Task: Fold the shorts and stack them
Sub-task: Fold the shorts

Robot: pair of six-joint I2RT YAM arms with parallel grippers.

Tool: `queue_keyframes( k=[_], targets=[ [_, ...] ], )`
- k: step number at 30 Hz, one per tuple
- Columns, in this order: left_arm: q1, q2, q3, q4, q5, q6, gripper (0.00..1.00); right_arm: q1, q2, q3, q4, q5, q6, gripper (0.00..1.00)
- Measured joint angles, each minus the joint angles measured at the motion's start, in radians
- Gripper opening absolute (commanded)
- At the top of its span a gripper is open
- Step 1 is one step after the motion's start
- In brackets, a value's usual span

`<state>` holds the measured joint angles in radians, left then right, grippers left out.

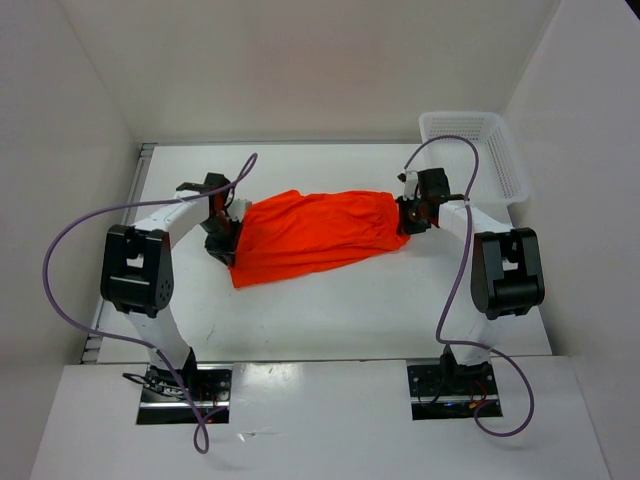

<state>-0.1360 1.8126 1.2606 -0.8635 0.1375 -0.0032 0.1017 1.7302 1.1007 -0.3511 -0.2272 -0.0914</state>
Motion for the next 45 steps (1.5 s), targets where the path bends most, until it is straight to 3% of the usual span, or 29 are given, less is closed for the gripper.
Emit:
queue_keyframes(
  k=[3, 5, 10, 12, 22, 25, 26, 29, 30, 34, 40, 44, 45],
  targets=[
    [0.016, -0.021, 0.037, -0.020, -0.003, -0.001, 0.33, 0.000, 0.000, 0.001, -0.001, -0.013, -0.007, 0.00],
    [0.017, -0.027, 0.038, -0.030, -0.003, 0.000, 0.33, -0.002, 0.000, 0.001, -0.001, -0.023, -0.008, 0.00],
    [-0.002, -0.027, 0.029, -0.078, 0.036, -0.001, 0.06, -0.002, 0.000, 0.001, -0.001, -0.031, -0.022, 0.00],
    [-0.005, -0.027, 0.029, -0.101, 0.068, -0.001, 0.01, -0.002, 0.000, 0.001, -0.001, -0.032, -0.027, 0.00],
    [0.008, -0.027, 0.026, -0.331, 0.217, 0.000, 0.00, -0.005, 0.000, 0.001, -0.001, -0.031, -0.055, 0.00],
    [0.002, -0.029, -0.025, -0.339, 0.215, -0.001, 0.00, -0.010, 0.000, 0.001, -0.001, -0.030, -0.056, 0.10],
    [-0.003, -0.029, -0.053, -0.328, 0.203, 0.000, 0.02, -0.010, 0.000, 0.001, -0.001, -0.029, -0.052, 0.30],
    [-0.024, -0.019, -0.136, -0.282, 0.144, -0.001, 0.17, -0.011, 0.000, 0.001, -0.001, -0.019, -0.037, 0.63],
    [-0.029, -0.010, -0.142, -0.275, 0.129, 0.002, 0.27, -0.011, 0.000, 0.001, -0.002, -0.016, -0.025, 0.66],
    [-0.031, 0.034, -0.138, -0.219, 0.091, 0.000, 0.39, -0.011, 0.000, 0.001, 0.001, -0.015, 0.001, 0.72],
    [-0.026, 0.040, -0.130, -0.179, 0.069, -0.001, 0.40, -0.011, 0.029, 0.001, 0.020, -0.040, 0.047, 0.73],
    [0.012, 0.037, -0.130, -0.167, 0.069, 0.000, 0.49, -0.007, 0.078, 0.001, 0.022, -0.089, 0.050, 0.70],
    [0.029, 0.032, -0.130, -0.158, 0.071, 0.001, 0.71, -0.007, 0.087, 0.001, 0.022, -0.095, 0.051, 0.68]
  ],
)
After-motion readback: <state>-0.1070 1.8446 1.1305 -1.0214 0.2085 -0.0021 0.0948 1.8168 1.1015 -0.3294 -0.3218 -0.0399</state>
